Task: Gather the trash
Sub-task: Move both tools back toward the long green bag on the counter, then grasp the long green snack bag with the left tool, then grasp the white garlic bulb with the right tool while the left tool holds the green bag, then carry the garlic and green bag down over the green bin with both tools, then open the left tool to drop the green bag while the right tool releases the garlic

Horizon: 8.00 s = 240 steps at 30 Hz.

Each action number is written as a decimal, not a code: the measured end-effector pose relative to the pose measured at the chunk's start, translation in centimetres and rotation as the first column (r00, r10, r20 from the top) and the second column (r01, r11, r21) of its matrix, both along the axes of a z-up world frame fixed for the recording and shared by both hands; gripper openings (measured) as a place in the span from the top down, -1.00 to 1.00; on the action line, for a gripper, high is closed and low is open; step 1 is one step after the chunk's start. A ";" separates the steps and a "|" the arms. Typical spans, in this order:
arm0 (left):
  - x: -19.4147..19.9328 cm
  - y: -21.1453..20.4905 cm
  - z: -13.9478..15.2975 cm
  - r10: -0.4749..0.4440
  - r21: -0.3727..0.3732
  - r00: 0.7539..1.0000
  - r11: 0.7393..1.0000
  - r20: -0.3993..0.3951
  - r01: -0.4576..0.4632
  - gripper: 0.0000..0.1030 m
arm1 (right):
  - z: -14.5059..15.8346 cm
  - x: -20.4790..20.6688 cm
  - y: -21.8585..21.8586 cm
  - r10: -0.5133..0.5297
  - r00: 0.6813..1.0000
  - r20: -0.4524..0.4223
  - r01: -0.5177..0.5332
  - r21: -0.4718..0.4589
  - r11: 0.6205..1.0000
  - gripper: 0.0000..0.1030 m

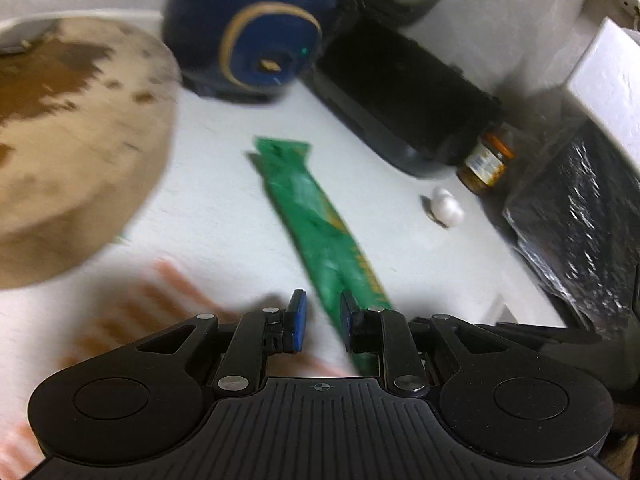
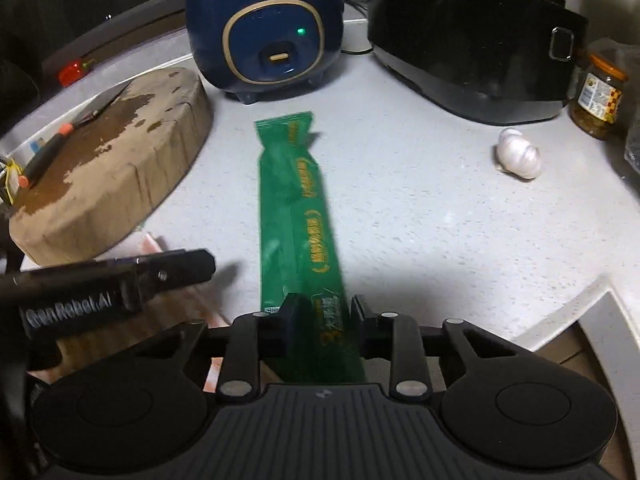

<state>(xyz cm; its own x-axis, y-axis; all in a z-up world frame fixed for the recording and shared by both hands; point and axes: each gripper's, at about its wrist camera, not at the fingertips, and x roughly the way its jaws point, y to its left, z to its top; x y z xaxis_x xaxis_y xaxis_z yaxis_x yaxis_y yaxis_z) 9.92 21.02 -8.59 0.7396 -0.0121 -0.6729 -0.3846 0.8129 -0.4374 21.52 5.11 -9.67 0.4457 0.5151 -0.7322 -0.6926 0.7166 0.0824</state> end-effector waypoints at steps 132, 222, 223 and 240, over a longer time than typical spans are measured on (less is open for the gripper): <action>5.3 -1.8 0.8 -0.082 -0.040 0.996 0.996 0.027 0.083 0.23 | -0.4 4.0 -11.1 -0.206 0.974 0.093 0.191 0.149 0.970 -0.25; -9.2 -16.4 -20.4 -0.257 -0.239 0.944 0.949 -0.209 0.205 0.25 | -37.1 -1.0 -12.0 -0.217 0.806 -0.550 0.209 -0.078 0.975 -0.06; -9.1 -16.4 -21.1 -0.267 -0.255 0.939 0.944 -0.215 0.210 0.25 | -39.2 -0.3 -11.6 -0.223 0.771 -0.596 0.215 -0.086 0.973 -0.06; -3.8 -18.8 -16.3 -0.479 -0.234 0.839 0.873 -0.257 0.427 0.25 | -33.5 -0.4 -24.3 -0.455 0.596 -0.662 0.580 -0.037 0.813 -0.15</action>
